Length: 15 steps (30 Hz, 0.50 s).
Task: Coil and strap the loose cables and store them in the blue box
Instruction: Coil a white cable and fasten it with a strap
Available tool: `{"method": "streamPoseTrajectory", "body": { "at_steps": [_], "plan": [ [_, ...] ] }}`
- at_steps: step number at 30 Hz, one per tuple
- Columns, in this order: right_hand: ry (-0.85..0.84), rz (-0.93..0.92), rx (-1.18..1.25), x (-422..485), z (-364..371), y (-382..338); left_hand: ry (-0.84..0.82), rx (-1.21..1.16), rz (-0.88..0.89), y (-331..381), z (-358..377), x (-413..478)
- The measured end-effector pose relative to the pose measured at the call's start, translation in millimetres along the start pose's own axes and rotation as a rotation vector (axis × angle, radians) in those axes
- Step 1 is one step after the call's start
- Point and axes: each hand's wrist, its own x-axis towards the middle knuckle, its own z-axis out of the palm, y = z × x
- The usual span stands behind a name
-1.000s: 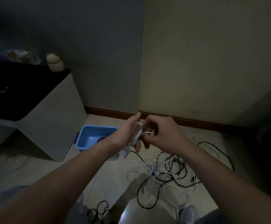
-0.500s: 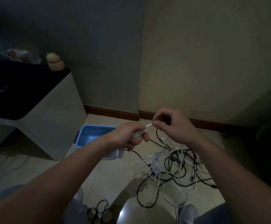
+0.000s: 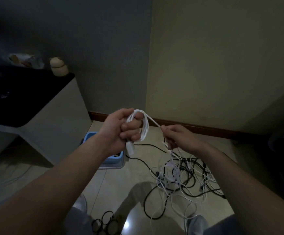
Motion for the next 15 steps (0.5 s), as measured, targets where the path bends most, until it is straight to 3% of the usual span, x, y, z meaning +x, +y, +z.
{"method": "streamPoseTrajectory", "body": {
  "at_steps": [4, 15],
  "plan": [
    [-0.043, 0.02, 0.035, -2.2, 4.7, -0.7, 0.007, -0.095, 0.044, -0.5, -1.8, -0.2],
    [-0.149, 0.04, 0.055, -15.0, 26.0, -21.9, 0.222, -0.248, 0.197, 0.8, -2.5, -1.7]
  ]
}}
